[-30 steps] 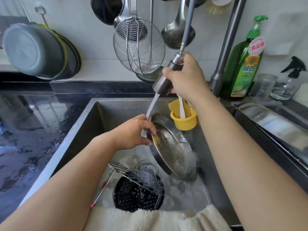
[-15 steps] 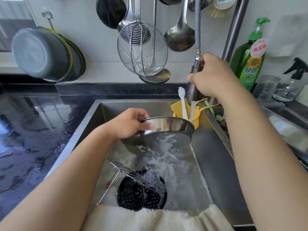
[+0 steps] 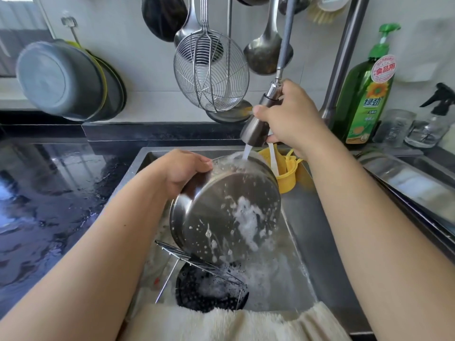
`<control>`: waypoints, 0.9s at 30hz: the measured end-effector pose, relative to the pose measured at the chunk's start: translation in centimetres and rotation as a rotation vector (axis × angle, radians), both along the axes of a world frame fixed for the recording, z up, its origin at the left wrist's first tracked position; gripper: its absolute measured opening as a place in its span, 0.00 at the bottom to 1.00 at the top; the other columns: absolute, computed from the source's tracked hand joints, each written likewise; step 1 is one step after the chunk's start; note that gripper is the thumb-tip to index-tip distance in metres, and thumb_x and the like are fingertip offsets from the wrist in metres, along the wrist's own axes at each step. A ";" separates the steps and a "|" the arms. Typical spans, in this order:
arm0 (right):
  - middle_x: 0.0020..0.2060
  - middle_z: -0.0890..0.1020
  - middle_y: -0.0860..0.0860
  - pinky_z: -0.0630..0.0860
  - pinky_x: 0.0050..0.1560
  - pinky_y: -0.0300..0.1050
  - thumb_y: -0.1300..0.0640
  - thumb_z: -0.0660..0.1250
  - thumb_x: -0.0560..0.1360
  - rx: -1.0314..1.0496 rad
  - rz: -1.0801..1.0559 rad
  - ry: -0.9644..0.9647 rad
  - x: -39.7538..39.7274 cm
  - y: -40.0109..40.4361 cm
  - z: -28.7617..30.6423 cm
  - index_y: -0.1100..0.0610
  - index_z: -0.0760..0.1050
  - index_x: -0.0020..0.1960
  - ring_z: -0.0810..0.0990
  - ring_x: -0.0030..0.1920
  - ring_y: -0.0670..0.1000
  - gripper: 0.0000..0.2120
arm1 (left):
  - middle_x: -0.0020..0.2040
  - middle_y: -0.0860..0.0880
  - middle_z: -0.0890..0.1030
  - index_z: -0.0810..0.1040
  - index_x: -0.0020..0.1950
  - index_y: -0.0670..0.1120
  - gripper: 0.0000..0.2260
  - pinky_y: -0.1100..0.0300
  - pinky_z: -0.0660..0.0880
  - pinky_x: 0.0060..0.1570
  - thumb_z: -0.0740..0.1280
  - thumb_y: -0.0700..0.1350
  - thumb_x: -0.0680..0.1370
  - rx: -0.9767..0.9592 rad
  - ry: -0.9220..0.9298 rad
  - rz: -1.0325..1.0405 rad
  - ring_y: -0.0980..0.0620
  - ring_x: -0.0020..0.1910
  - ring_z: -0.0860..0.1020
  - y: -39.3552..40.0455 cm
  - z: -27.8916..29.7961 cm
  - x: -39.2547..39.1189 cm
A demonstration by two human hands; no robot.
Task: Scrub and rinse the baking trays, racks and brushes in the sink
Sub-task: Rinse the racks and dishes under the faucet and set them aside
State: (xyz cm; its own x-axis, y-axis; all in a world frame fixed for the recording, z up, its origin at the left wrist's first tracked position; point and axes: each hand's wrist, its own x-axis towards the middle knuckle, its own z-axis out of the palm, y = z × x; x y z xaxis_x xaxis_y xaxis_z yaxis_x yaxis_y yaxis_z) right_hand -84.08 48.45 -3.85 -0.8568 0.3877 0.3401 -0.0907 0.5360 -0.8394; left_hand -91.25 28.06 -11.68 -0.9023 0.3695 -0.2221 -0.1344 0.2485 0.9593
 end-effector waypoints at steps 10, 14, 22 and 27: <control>0.51 0.79 0.51 0.85 0.42 0.58 0.56 0.72 0.77 -0.149 0.111 -0.003 0.1 -0.9 0.1 0.55 0.72 0.55 0.82 0.53 0.55 0.11 | 0.32 0.43 0.76 0.77 0.40 0.41 0.12 0.54 0.75 0.37 0.63 0.33 0.83 -0.022 -0.055 -0.008 0.47 0.30 0.75 -1.2 1.1 -0.8; 0.51 0.80 0.51 0.85 0.41 0.57 0.56 0.72 0.76 -0.183 0.116 0.024 -0.2 -1.5 -0.1 0.55 0.72 0.55 0.83 0.53 0.55 0.11 | 0.30 0.46 0.75 0.76 0.41 0.43 0.14 0.56 0.77 0.27 0.60 0.35 0.85 0.017 -0.128 0.038 0.51 0.23 0.74 -1.6 1.1 -1.3; 0.53 0.81 0.53 0.85 0.40 0.57 0.57 0.72 0.77 -0.238 0.163 0.029 0.1 -2.1 0.0 0.54 0.73 0.54 0.84 0.53 0.56 0.10 | 0.45 0.41 0.82 0.76 0.53 0.37 0.13 0.45 0.82 0.50 0.51 0.30 0.85 0.273 -0.368 0.057 0.44 0.44 0.82 1.8 0.2 0.7; 0.51 0.80 0.52 0.85 0.39 0.56 0.57 0.73 0.76 -0.151 0.165 -0.057 1.2 -1.9 1.1 0.56 0.73 0.56 0.84 0.50 0.53 0.12 | 0.55 0.35 0.82 0.77 0.57 0.30 0.14 0.41 0.82 0.47 0.52 0.29 0.83 0.309 -0.418 0.162 0.40 0.51 0.83 3.4 -0.7 1.1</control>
